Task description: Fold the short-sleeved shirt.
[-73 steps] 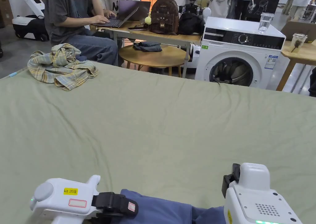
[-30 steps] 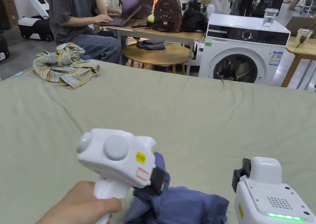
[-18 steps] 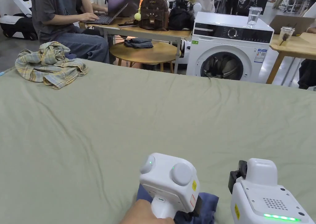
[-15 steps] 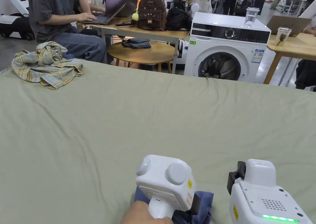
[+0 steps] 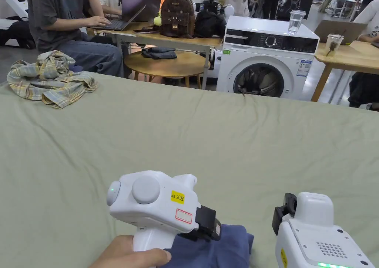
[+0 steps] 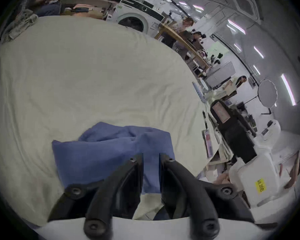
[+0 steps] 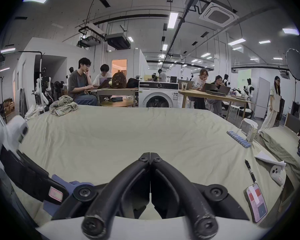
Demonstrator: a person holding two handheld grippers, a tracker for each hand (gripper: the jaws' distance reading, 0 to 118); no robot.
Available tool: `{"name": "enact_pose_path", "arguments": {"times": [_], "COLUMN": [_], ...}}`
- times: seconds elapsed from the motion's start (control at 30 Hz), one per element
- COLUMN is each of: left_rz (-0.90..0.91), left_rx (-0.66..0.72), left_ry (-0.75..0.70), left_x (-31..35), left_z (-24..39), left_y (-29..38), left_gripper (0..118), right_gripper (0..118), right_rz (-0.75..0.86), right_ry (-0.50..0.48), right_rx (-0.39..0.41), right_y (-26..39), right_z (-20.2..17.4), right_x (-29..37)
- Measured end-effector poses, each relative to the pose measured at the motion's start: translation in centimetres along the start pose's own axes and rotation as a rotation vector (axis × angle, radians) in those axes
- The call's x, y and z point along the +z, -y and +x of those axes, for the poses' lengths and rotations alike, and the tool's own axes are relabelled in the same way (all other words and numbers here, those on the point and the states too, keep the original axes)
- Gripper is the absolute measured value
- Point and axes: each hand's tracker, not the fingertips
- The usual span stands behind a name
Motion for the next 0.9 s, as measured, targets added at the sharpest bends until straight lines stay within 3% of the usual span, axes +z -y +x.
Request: {"name": "enact_pose_path", "arguments": {"times": [0.2,0.3,0.33,0.4,0.67,0.8,0.9], "left_rz": [-0.117,-0.134,-0.131,-0.103,-0.072,0.118,0.330], "left_rx": [0.148,0.156,0.134,0.131,0.090,-0.012,-0.124], "left_ry": [0.210,0.182,0.122,0.147,0.125,0.061,-0.110], "left_x": [-7.9,-11.1,-11.9,-12.6,-9.7,-4.7,-0.5], "left_z": [-2.1,-2.7,-2.8,-3.1,-1.5,-0.8,-1.0], "left_y": [0.9,1.2,1.5,1.9,1.7,1.3,1.7], "left_gripper": [12,1,0,0,0,0,0], "right_gripper": [0,0,0,0,0,0,0], "right_rz": [0.003,-0.006,-0.010,-0.011,0.002,0.018,0.040], "right_ry": [0.004,0.004,0.004,0.002,0.012,0.019,0.014], "right_rx": [0.001,-0.003,-0.003,-0.005,0.005,0.007,0.009], "right_y": [0.1,0.4,0.5,0.6,0.7,0.5,0.1], "right_z": [0.2,0.4,0.4,0.5,0.6,0.5,0.3], "right_x": [0.0,-0.2,-0.2,-0.2,-0.5,-0.8,-1.0]}}
